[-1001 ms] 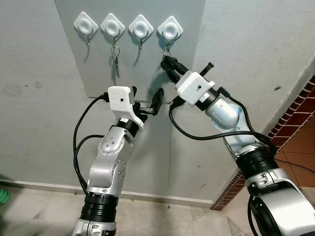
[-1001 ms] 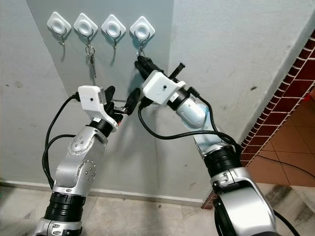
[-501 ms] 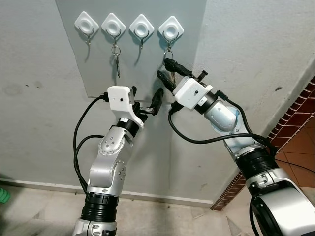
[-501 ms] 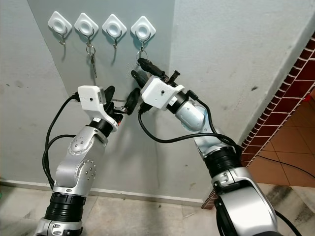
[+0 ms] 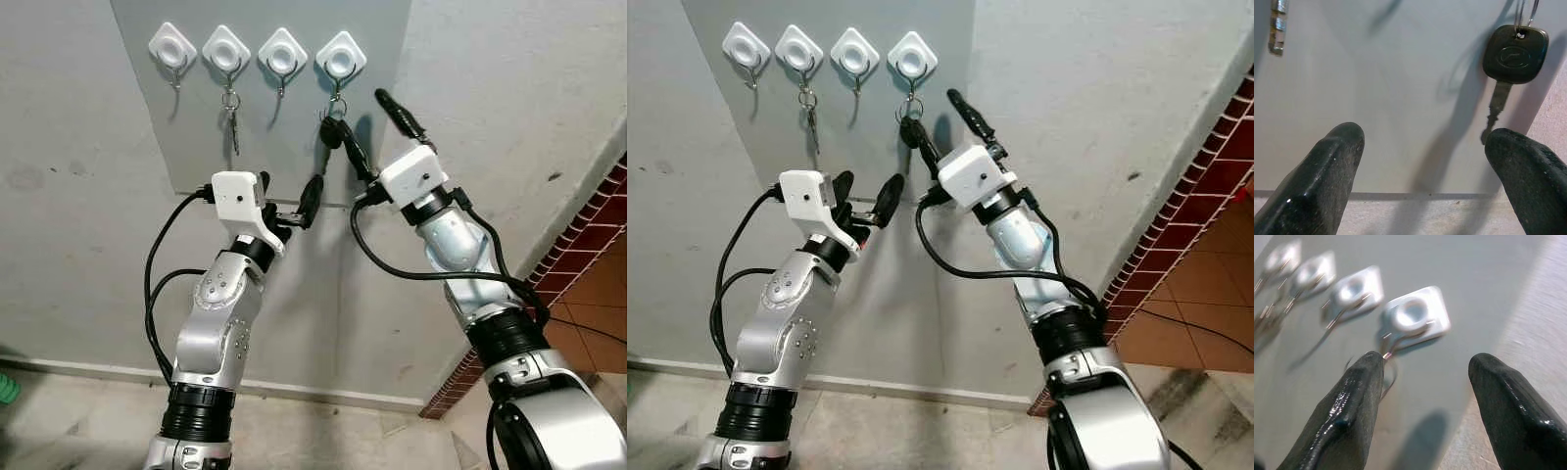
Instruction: Hang keys on a hook
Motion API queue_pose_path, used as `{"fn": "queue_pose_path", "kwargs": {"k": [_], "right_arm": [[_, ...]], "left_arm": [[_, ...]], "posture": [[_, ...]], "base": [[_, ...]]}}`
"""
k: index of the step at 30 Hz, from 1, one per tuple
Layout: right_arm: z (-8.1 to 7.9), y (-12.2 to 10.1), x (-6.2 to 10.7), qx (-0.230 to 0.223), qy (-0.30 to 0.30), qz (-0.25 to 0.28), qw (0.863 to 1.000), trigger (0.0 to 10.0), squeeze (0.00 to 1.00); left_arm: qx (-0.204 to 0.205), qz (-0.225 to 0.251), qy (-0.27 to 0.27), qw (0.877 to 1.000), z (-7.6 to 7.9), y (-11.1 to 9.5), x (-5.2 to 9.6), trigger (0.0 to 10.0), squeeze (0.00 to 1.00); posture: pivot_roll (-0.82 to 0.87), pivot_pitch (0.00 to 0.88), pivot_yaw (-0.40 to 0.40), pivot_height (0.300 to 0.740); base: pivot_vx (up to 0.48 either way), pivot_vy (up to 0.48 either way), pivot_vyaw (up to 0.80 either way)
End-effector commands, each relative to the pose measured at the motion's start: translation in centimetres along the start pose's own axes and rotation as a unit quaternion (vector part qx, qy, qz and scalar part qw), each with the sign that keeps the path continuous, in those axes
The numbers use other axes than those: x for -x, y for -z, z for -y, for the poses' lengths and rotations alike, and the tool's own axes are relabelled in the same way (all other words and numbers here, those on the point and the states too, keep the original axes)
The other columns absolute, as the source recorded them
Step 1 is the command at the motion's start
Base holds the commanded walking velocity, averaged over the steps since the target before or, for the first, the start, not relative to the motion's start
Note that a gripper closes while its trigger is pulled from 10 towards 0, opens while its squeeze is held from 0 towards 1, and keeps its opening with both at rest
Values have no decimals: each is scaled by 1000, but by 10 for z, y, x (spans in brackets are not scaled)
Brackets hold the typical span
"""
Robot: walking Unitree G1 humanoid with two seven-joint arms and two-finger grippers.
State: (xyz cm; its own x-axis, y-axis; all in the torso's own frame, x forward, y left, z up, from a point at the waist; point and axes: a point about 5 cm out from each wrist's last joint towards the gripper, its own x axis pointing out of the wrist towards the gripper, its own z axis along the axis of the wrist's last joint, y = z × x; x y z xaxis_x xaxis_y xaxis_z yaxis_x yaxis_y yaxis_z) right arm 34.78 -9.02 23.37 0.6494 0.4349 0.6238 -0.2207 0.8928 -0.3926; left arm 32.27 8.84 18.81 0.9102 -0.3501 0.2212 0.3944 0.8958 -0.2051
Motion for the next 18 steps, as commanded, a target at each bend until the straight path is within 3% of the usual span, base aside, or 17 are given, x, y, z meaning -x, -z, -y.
{"fn": "queue_pose_path", "kwargs": {"k": [1,3,4,6,9,13,17,18], "right_arm": [[5,1,1,-58,34,-9,998,10000,0],[4,4,3,-98,50,-23,994,10000,0],[0,9,5,-148,58,-42,986,10000,0],[-4,13,8,-176,52,-60,981,10000,0],[-22,22,19,-188,23,-107,976,10000,0],[-32,23,30,-182,13,-107,977,10000,0],[-29,29,47,-200,38,-126,971,10000,0],[-25,34,58,-201,56,-140,968,10000,0]], "left_arm": [[-1,0,1,1000,1,-1,-1,10000,0],[-1,-1,1,1000,1,-1,-1,10000,0],[-3,-3,0,1000,1,0,0,10000,0],[-4,-4,-1,1000,0,1,0,10000,0],[-17,-11,-14,1000,-6,7,2,10000,0],[-32,-17,-32,999,-14,15,7,10000,0],[-41,-14,-49,998,-23,22,15,10000,0],[-43,-16,-62,997,-27,27,21,10000,0]], "posture": [[19,5,-16,740],[19,3,-15,740],[19,4,-17,740],[17,2,-16,740],[16,0,-16,740],[16,0,-16,740],[20,0,-17,740],[19,0,-16,740]], "base": [[0,0,0],[0,0,0],[0,0,0],[0,0,0],[0,0,0],[0,0,0],[0,0,0],[0,0,0]]}}
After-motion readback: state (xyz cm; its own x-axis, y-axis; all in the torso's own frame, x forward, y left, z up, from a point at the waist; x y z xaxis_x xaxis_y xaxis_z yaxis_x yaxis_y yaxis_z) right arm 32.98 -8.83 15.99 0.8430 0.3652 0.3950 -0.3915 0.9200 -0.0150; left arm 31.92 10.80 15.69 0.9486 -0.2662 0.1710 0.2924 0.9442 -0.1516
